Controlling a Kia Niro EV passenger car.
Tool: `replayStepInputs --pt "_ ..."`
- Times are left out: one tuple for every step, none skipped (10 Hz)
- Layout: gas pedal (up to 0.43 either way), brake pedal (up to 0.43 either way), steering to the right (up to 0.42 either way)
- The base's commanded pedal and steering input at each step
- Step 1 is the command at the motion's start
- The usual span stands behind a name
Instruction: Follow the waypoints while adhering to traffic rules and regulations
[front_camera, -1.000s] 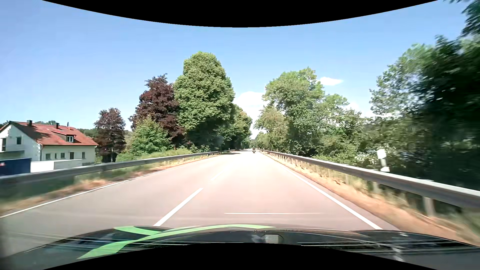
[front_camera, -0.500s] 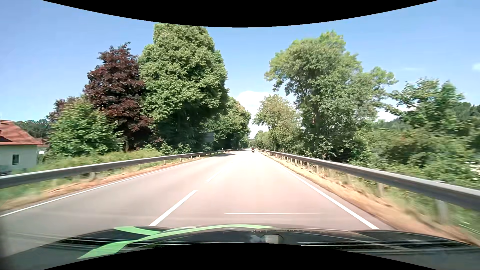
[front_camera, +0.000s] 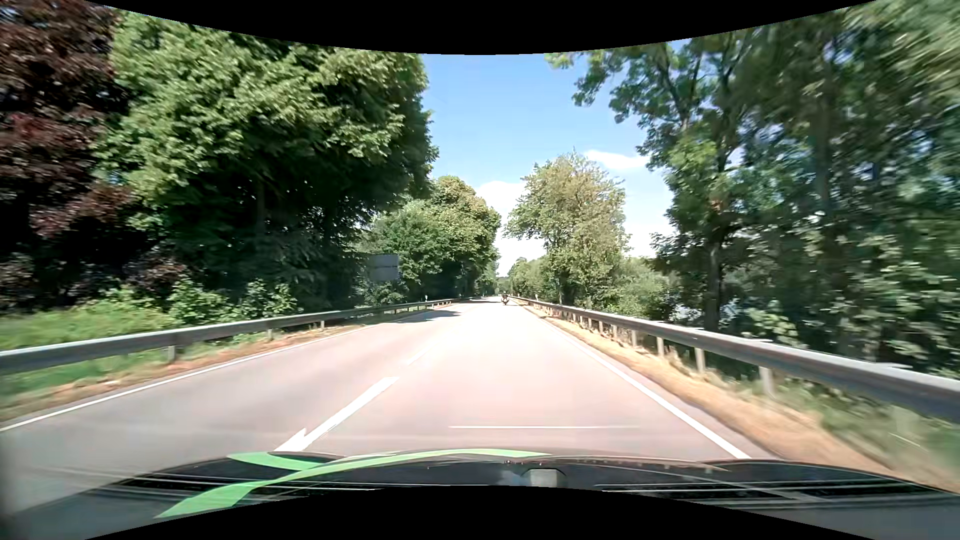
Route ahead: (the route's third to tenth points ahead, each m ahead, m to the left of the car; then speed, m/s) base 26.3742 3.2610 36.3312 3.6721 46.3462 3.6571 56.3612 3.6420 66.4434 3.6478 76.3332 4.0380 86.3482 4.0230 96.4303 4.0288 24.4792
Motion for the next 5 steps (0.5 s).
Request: replayStepInputs --pt "0.138 0.000 -0.001" --pt "0.157 0.000 -0.002" --pt "0.169 0.000 -0.002" --pt "0.169 0.000 -0.002" --pt "0.177 0.000 -0.002"
